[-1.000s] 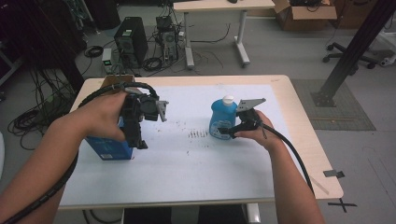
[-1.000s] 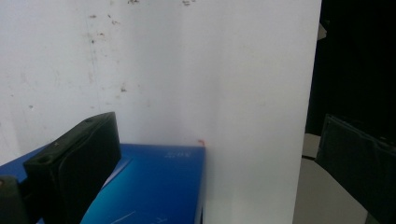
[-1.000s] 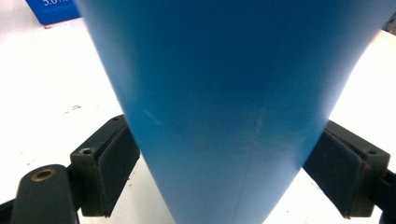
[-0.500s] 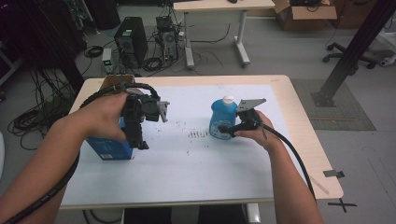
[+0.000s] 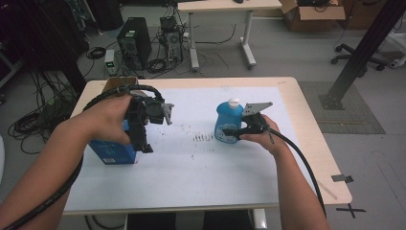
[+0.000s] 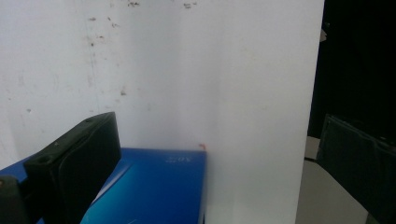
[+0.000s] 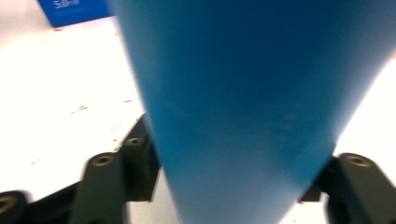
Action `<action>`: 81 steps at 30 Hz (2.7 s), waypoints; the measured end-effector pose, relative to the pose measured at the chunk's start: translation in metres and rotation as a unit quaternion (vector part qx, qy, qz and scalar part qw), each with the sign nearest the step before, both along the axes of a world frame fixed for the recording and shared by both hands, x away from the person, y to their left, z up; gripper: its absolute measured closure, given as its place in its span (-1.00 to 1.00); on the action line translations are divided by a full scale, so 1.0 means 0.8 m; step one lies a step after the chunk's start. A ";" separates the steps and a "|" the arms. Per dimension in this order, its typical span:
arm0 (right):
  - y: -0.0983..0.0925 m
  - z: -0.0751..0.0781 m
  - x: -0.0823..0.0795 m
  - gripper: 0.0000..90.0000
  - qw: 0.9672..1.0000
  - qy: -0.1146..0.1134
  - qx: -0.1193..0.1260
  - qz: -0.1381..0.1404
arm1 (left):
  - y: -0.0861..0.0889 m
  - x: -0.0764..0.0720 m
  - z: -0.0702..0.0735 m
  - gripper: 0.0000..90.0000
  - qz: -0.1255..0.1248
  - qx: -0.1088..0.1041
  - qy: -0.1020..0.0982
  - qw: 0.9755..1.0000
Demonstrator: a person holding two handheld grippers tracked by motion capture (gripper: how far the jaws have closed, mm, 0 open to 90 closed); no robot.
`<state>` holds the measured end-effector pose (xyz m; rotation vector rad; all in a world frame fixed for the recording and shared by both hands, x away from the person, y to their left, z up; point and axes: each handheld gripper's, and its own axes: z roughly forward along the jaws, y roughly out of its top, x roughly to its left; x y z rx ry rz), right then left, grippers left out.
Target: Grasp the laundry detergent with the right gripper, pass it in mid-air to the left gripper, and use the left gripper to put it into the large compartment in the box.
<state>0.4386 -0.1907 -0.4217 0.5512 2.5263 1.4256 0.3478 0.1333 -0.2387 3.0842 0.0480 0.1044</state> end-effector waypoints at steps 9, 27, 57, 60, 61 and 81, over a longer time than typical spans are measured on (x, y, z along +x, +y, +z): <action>-0.001 0.000 0.000 -0.05 1.000 -0.001 0.002 0.001 | -0.002 -0.001 0.001 -1.00 -0.003 0.000 -0.002 1.000; -0.011 0.030 -0.009 0.01 1.000 -0.011 0.007 0.026 | -0.003 -0.001 0.004 -1.00 -0.001 -0.002 -0.006 1.000; -0.005 0.122 -0.074 0.01 0.990 -0.069 -0.004 0.124 | -0.020 0.004 0.025 -1.00 0.006 0.009 -0.005 1.000; 0.000 0.120 -0.078 0.01 0.989 -0.071 -0.005 0.131 | -0.023 0.001 0.027 -1.00 0.003 0.010 -0.007 1.000; 0.000 0.120 -0.078 0.01 0.989 -0.071 -0.005 0.131 | -0.023 0.001 0.027 -1.00 0.003 0.010 -0.007 1.000; 0.043 0.082 -0.106 0.01 0.982 -0.067 -0.002 0.179 | -0.037 -0.002 0.019 -1.00 -0.007 0.000 0.001 1.000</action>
